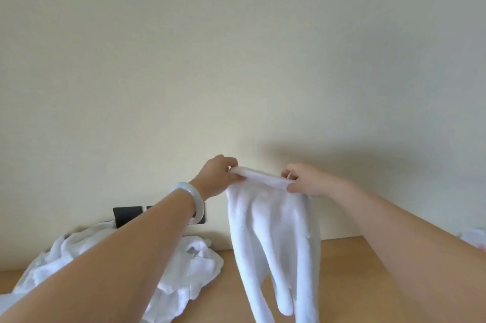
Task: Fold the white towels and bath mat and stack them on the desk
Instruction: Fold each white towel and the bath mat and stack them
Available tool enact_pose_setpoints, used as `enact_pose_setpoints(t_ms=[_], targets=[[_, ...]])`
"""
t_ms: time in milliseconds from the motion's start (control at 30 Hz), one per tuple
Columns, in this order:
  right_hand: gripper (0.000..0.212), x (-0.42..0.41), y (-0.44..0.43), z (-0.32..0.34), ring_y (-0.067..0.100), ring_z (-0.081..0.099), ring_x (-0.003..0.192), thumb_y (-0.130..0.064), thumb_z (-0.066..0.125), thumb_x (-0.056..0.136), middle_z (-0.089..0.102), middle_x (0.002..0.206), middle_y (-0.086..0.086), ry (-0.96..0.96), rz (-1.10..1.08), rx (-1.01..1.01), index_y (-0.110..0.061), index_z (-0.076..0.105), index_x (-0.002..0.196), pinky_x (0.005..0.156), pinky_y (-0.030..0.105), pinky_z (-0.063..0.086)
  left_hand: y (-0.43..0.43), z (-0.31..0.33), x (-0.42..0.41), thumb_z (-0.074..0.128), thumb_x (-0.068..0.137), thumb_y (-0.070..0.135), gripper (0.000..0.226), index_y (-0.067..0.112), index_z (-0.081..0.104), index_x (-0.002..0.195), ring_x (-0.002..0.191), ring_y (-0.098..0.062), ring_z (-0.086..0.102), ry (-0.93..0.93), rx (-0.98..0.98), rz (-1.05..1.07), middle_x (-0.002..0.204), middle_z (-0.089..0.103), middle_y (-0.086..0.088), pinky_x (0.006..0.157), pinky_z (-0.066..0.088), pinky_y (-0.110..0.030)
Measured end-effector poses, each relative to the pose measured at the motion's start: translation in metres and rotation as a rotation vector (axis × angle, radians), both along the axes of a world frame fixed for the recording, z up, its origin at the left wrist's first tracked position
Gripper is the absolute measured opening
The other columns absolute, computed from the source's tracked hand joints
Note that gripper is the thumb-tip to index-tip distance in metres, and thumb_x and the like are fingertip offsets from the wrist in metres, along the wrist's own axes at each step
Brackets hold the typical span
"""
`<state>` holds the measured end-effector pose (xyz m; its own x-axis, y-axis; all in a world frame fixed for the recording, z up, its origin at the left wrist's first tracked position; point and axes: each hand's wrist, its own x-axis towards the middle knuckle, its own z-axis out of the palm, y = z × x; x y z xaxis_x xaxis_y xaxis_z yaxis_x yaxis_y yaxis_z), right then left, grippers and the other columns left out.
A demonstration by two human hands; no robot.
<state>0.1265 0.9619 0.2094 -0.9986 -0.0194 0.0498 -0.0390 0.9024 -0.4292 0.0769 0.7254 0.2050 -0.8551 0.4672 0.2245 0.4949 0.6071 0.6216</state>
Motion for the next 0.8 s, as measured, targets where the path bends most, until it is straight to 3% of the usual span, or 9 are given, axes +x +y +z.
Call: enact_pose_setpoints(t_ms=[67, 167, 300, 467, 533, 600, 667, 733, 800], targets=[[0.006, 0.011, 0.013, -0.021, 0.016, 0.05, 0.07, -0.015, 0.065, 0.084, 0.053, 0.078, 0.002, -0.06, -0.056, 0.13, -0.011, 0.062, 0.082, 0.058, 0.026, 0.037, 0.007, -0.01, -0.002, 0.065, 0.088, 0.025, 0.021, 0.014, 0.056, 0.073, 0.07, -0.016, 0.045, -0.009, -0.016, 0.015, 0.083, 0.048, -0.001, 0.058, 0.03, -0.023], [0.032, 0.022, 0.038, -0.069, 0.01, 0.041, 0.058, -0.021, 0.063, 0.086, 0.044, 0.066, -0.002, -0.13, -0.184, 0.169, -0.019, 0.045, 0.06, 0.05, 0.021, 0.025, 0.015, -0.041, -0.001, 0.063, 0.089, 0.018, 0.024, 0.01, 0.051, 0.07, 0.059, -0.016, 0.036, -0.108, -0.038, 0.007, 0.067, 0.044, 0.0, 0.053, 0.027, -0.025], [0.018, 0.026, 0.067, -0.097, 0.025, 0.06, 0.107, -0.032, 0.054, 0.095, 0.067, 0.11, 0.005, -0.015, -0.413, 0.25, -0.021, 0.067, 0.092, 0.076, 0.027, 0.039, 0.028, -0.075, 0.004, 0.063, 0.089, 0.017, 0.029, 0.018, 0.049, 0.064, 0.053, -0.017, 0.037, -0.174, -0.04, 0.075, 0.063, 0.044, 0.002, 0.051, 0.028, -0.026], [0.027, 0.035, 0.075, -0.037, 0.027, 0.059, 0.112, -0.016, 0.055, 0.092, 0.069, 0.116, 0.006, 0.521, -0.493, -0.006, -0.021, 0.072, 0.113, 0.088, 0.032, 0.044, 0.042, -0.034, -0.002, 0.053, 0.087, 0.003, 0.021, 0.017, 0.068, 0.084, 0.074, -0.022, 0.053, 0.247, 0.108, 0.131, 0.08, 0.06, -0.003, 0.067, 0.043, -0.031], [0.032, 0.055, 0.072, -0.038, 0.03, 0.059, 0.098, -0.007, 0.053, 0.087, 0.069, 0.097, 0.009, 0.622, -0.37, -0.071, -0.023, 0.075, 0.103, 0.083, 0.036, 0.046, 0.04, -0.031, 0.001, 0.053, 0.084, -0.004, 0.027, 0.013, 0.071, 0.093, 0.081, -0.021, 0.054, 0.424, 0.105, 0.055, 0.086, 0.059, -0.006, 0.074, 0.045, -0.033], [0.031, 0.073, 0.068, -0.079, 0.032, 0.056, 0.079, -0.006, 0.05, 0.08, 0.064, 0.073, 0.005, 0.528, -0.183, 0.044, -0.026, 0.074, 0.078, 0.071, 0.036, 0.046, 0.04, -0.057, 0.014, 0.056, 0.076, -0.008, 0.031, 0.013, 0.074, 0.09, 0.08, -0.025, 0.055, 0.532, 0.002, -0.098, 0.084, 0.058, -0.006, 0.071, 0.046, -0.035], [0.022, 0.081, 0.064, -0.143, 0.029, 0.059, 0.078, -0.01, 0.054, 0.077, 0.062, 0.071, 0.004, 0.239, -0.114, 0.221, -0.026, 0.067, 0.073, 0.071, 0.034, 0.045, 0.042, -0.115, 0.033, 0.069, 0.057, -0.002, 0.034, 0.021, 0.075, 0.082, 0.069, -0.024, 0.057, 0.564, -0.22, -0.229, 0.076, 0.057, -0.001, 0.059, 0.046, -0.03], [0.017, 0.095, 0.055, -0.213, 0.022, 0.06, 0.089, -0.015, 0.057, 0.08, 0.064, 0.084, 0.002, -0.036, -0.153, 0.234, -0.03, 0.063, 0.082, 0.079, 0.032, 0.042, 0.04, -0.187, 0.061, 0.076, 0.049, 0.008, 0.039, 0.035, 0.073, 0.077, 0.064, -0.014, 0.057, 0.455, -0.471, -0.254, 0.073, 0.055, 0.008, 0.054, 0.041, -0.022], [0.023, 0.119, 0.048, -0.278, 0.015, 0.055, 0.104, -0.02, 0.055, 0.088, 0.064, 0.109, 0.003, -0.265, -0.067, 0.182, -0.026, 0.064, 0.108, 0.095, 0.032, 0.036, 0.04, -0.251, 0.094, 0.08, 0.059, 0.016, 0.035, 0.04, 0.071, 0.082, 0.07, -0.011, 0.055, 0.259, -0.677, -0.32, 0.079, 0.054, 0.01, 0.064, 0.044, -0.022]])
